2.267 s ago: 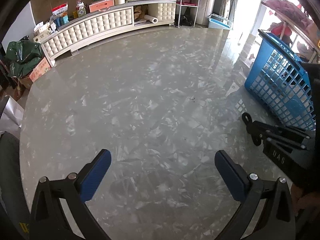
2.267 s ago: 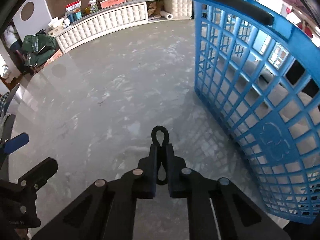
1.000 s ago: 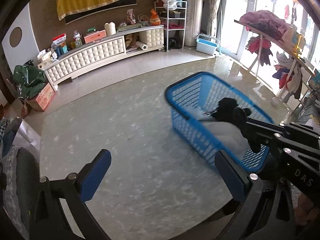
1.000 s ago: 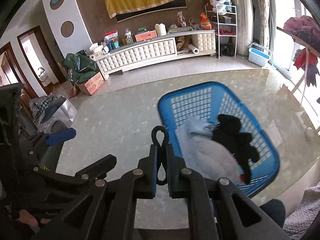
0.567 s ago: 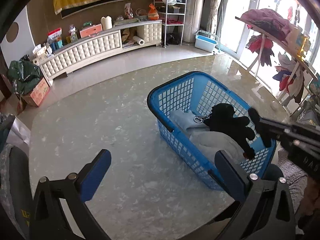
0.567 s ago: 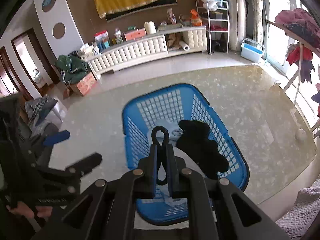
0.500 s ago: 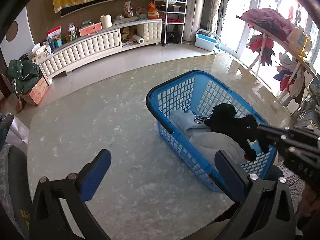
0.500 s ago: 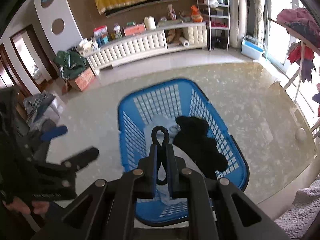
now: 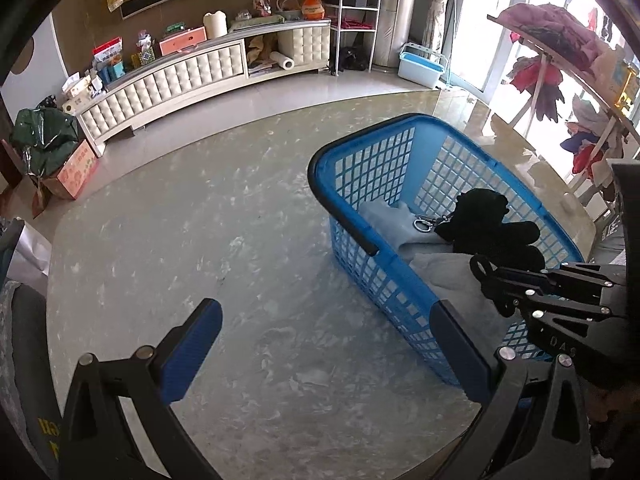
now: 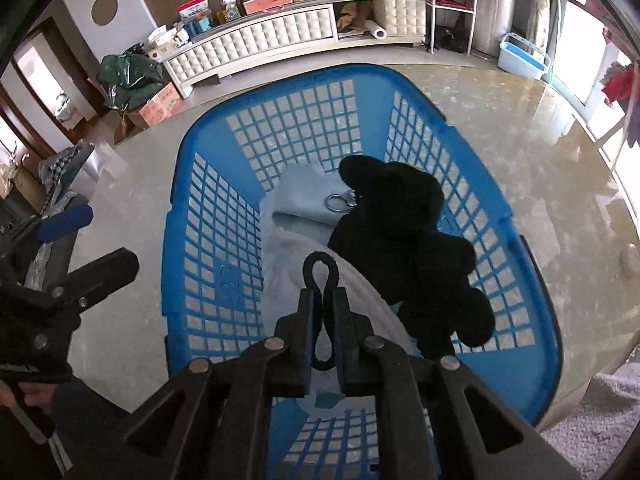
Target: Organize soft objects
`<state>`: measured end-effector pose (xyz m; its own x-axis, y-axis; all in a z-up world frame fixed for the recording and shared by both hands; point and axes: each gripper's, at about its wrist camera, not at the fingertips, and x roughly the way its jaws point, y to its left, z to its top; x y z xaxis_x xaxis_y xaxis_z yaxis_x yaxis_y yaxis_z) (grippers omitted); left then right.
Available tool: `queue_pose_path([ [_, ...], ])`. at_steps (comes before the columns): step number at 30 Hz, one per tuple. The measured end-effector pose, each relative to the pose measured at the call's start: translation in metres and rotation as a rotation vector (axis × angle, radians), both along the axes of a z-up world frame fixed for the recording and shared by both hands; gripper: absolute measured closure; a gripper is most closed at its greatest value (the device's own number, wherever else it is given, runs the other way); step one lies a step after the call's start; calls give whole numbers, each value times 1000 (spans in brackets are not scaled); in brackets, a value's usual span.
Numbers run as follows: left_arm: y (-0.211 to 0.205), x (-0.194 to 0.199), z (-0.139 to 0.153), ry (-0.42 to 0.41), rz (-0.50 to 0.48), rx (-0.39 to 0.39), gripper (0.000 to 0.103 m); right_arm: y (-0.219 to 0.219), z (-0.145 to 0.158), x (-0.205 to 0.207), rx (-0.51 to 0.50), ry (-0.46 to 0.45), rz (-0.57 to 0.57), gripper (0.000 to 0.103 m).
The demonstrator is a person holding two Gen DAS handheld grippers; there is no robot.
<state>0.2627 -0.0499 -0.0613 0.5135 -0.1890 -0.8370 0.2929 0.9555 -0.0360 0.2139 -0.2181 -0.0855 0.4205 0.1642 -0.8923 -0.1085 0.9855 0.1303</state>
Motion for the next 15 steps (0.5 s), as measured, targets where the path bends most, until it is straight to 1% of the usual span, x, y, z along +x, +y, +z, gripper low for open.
queue_pose_path([
  [1, 1, 0, -1, 2, 2, 0, 0, 1, -1, -1, -1, 3, 0, 88],
  [3, 2, -2, -1, 3, 4, -3, 0, -2, -2, -2, 3, 10, 0, 67],
  [5, 3, -3, -1, 1, 1, -5, 0, -6, -1, -4, -8, -2, -8, 54],
  [7, 3, -7, 0, -14, -3, 5, 0, -6, 4, -10, -18, -27, -5, 47],
  [9, 4, -11, 2, -26, 0, 12, 0, -6, 9, -16, -32, -52, 0, 24],
  [11, 6, -14, 4, -30, 4, 1, 0, -4, 15, -23, -41, -83, 6, 17],
  [14, 10, -22, 10, -47, 14, -21, 0, 1, 25, -34, -63, -125, 16, 15],
  [15, 12, -27, 13, -57, 19, -27, 0, 1, 28, -38, -65, -140, 14, 12],
])
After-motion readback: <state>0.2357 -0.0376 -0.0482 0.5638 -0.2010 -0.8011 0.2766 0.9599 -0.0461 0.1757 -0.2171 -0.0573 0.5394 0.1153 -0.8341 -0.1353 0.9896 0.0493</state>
